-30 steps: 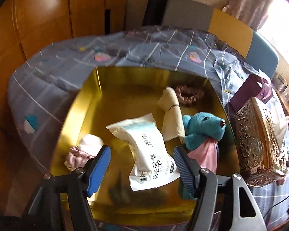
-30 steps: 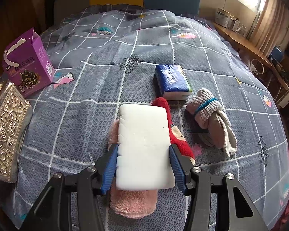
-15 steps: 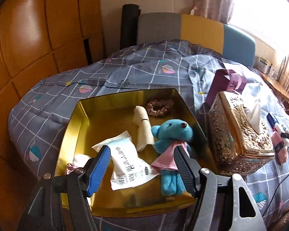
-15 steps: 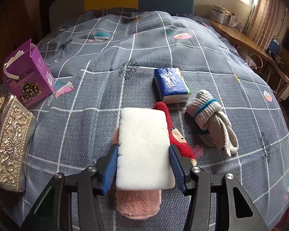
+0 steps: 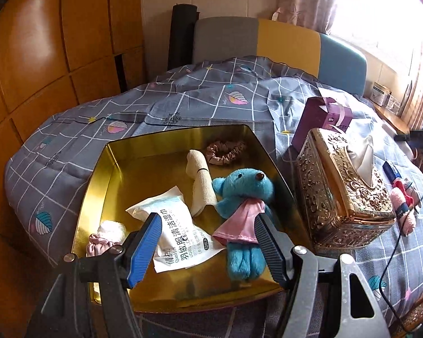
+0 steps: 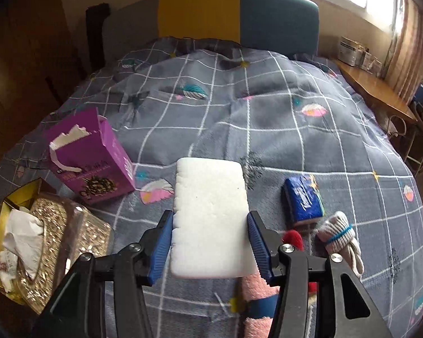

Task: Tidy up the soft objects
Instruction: 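Carry the white sponge block into the tray with the right gripper and release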

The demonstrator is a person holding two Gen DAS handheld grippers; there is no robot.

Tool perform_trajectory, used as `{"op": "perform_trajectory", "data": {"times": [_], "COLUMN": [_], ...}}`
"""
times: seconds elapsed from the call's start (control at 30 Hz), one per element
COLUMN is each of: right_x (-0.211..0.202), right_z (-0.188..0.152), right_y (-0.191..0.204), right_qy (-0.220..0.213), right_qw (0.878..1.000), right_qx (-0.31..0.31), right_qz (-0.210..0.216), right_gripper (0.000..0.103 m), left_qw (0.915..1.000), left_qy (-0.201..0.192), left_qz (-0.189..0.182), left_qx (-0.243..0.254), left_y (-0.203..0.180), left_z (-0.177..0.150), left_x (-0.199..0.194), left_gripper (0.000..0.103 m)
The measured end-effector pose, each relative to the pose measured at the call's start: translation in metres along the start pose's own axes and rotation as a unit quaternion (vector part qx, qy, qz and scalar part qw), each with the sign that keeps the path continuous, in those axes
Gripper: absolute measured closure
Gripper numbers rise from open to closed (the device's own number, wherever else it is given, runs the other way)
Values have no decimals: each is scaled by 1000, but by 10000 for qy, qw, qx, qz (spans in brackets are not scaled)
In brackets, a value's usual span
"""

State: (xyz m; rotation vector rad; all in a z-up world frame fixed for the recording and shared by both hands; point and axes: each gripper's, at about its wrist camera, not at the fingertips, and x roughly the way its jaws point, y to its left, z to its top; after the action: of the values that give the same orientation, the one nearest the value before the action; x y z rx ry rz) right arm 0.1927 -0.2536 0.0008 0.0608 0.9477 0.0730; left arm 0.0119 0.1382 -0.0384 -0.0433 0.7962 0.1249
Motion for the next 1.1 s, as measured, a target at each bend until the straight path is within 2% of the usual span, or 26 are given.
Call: {"op": "perform_trajectory", "data": {"times": [0.17, 0.27, 0.4, 0.57, 0.67, 0.77, 0.9, 1.1], "right_x": [-22, -42, -64, -72, -63, -43, -8, 24], "right_z": [23, 24, 4, -46, -75, -101, -122, -142], "right_y": [55, 102, 166, 237, 275, 303, 330, 346], "right_qy": [-265, -406, -441, -220, -25, 290, 695, 940], "right_qw": [9973, 9901, 9728, 9461, 9342, 9274, 9278, 9315], "right_qx": [-343, -781, -1446, -2202, -2541, -2671, -2641, -2644], "right_qz": [587, 1094, 1754, 2364, 2504, 2602, 2543, 2314], "right_gripper": [50, 50, 50, 49, 49, 49, 48, 41], "left_qw": [10000, 9999, 9990, 9950, 9929, 9922, 9923, 9935], "left_qy": [37, 53, 122, 172, 178, 82, 92, 142], "left_qz": [-46, -32, 138, 524, 629, 645, 594, 591], "left_qx": [17, -84, -401, -837, -996, -1066, -1079, -960], "left_y": [0, 8, 32, 64, 77, 82, 84, 79], "left_z": [-2, -3, -5, -13, -17, -17, -16, -19], "left_x": [2, 3, 6, 6, 5, 1, 1, 3], "left_gripper": [34, 34, 34, 34, 34, 34, 34, 34]}}
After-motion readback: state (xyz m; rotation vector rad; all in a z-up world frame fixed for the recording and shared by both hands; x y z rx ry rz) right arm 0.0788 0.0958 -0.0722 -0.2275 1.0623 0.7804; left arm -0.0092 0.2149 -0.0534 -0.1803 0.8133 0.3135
